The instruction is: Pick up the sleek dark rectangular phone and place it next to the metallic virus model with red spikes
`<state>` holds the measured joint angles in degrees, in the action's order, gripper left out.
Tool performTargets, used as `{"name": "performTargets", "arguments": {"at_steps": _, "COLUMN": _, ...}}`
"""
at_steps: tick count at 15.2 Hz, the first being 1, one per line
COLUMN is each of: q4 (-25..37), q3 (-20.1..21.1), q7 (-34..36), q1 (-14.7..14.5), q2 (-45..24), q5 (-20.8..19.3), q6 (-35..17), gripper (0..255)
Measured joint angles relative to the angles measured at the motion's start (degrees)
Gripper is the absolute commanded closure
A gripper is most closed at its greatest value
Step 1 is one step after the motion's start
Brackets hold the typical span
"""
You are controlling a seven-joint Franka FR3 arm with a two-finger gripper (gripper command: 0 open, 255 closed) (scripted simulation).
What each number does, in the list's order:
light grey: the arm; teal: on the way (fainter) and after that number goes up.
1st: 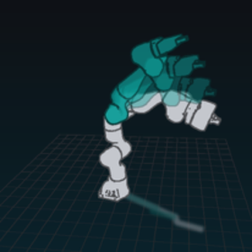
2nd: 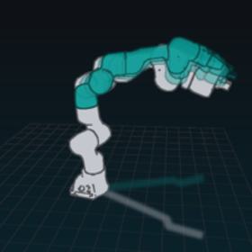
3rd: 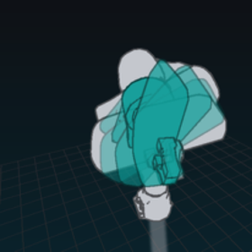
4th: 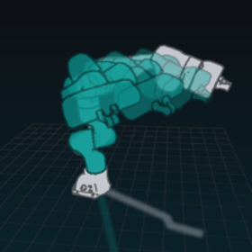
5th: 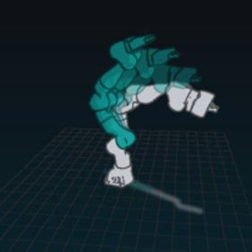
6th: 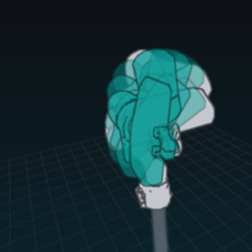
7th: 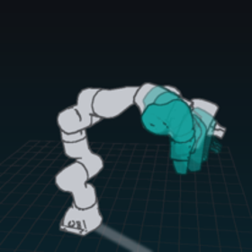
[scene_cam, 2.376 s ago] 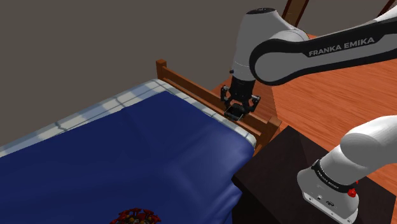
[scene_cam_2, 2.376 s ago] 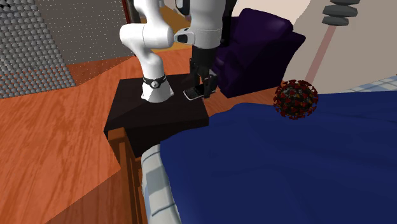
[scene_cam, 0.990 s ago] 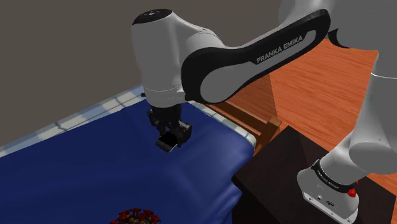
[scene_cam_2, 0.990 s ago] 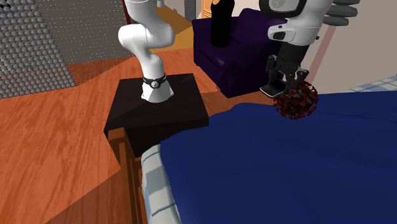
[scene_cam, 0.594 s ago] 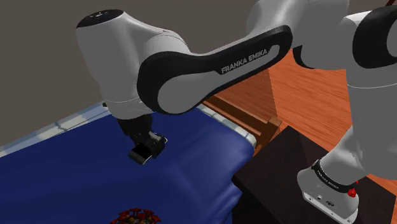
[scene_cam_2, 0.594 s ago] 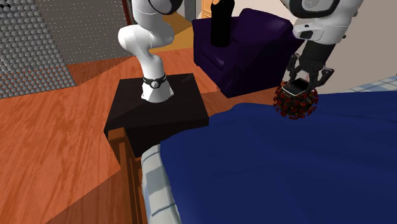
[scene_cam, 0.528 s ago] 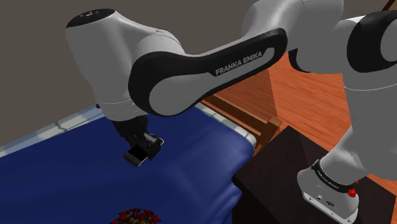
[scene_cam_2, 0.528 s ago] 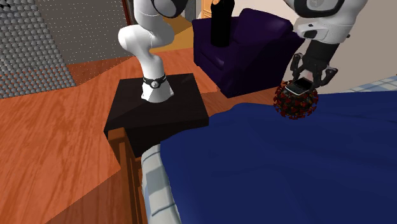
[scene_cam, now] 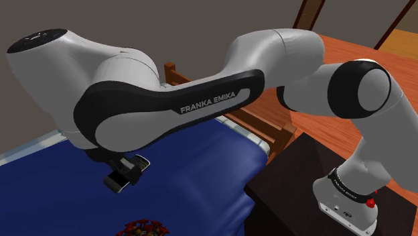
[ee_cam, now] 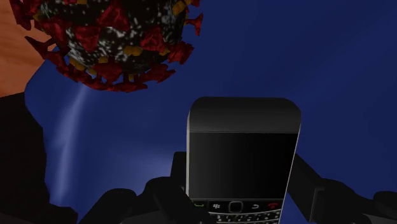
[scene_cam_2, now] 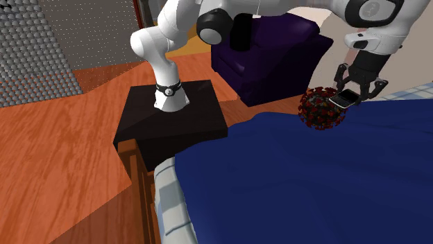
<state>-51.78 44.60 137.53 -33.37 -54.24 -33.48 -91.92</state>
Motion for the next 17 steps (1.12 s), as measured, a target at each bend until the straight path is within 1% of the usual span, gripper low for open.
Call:
{"name": "performTargets", "arguments": {"at_steps": 5, "q4": -3.7, "q3": -0.1, "q7": 0.7, "q1": 1.3, "q2": -0.4, "q5": -0.4, "q6": -3.4, "gripper": 255}}
{"name": "performTargets", "arguments": {"at_steps": 10, "q4": -5.5, "q3": -0.6, "q7": 1.2, "q1": 1.6, "q2": -1.7, "q5": -1.0, "q6": -6.1, "gripper": 255}}
{"name": "performTargets", "arguments": {"at_steps": 16, "q4": -9.7, "q3": -0.9, "q7": 2.1, "q1": 3.0, "q2": -2.3, "q5": -1.7, "q6": -10.2, "gripper": 255}}
{"name": "performTargets", "arguments": {"at_steps": 17, "q4": -9.5, "q3": -1.1, "q7": 2.2, "q1": 2.8, "q2": -2.8, "q5": -1.8, "q6": -10.5, "gripper": 255}}
